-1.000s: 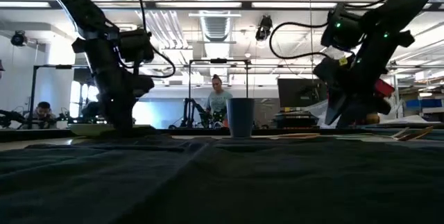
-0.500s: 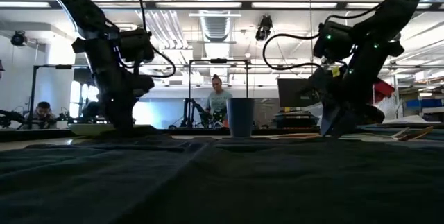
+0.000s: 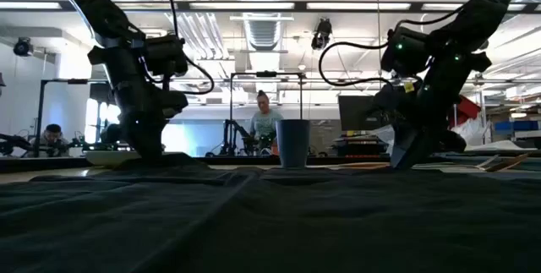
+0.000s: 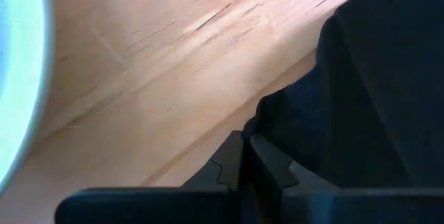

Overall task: Set table place
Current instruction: Fold the black table napkin

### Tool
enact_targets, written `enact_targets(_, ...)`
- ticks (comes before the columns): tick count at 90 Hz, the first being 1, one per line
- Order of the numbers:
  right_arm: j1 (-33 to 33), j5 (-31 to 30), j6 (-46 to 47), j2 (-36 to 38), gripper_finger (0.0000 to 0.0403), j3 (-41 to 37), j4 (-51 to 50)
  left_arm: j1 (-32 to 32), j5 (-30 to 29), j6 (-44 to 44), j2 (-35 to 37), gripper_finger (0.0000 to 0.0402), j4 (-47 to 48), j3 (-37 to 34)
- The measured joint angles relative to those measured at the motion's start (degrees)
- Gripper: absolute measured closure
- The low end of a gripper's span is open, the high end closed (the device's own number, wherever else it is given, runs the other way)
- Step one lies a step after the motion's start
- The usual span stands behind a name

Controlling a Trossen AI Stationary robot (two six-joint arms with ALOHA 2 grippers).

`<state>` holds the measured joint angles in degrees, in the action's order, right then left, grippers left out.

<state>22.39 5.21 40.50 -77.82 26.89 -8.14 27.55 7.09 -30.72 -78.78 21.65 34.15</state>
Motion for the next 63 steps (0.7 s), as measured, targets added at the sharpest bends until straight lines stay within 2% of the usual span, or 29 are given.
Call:
enact_targets(18,0.00,0.08,0.00,0.04,0.0398,-0.03,-0.07,0.00,0.00,0.00,0.00,0.0401,0.00,0.02)
enact_targets(41,-0.01,0.23,0.93,0.95,0.0401,-0.03,-0.23,0.02,-0.02,0.21,0.02,0.0401,0.38,0.07)
enact_targets(63,-0.02,1.18,1.54,5.66,0.0402,-0.03,-1.48,0.02,-0.04,0.22,0.88,0.0401,0.35,0.07)
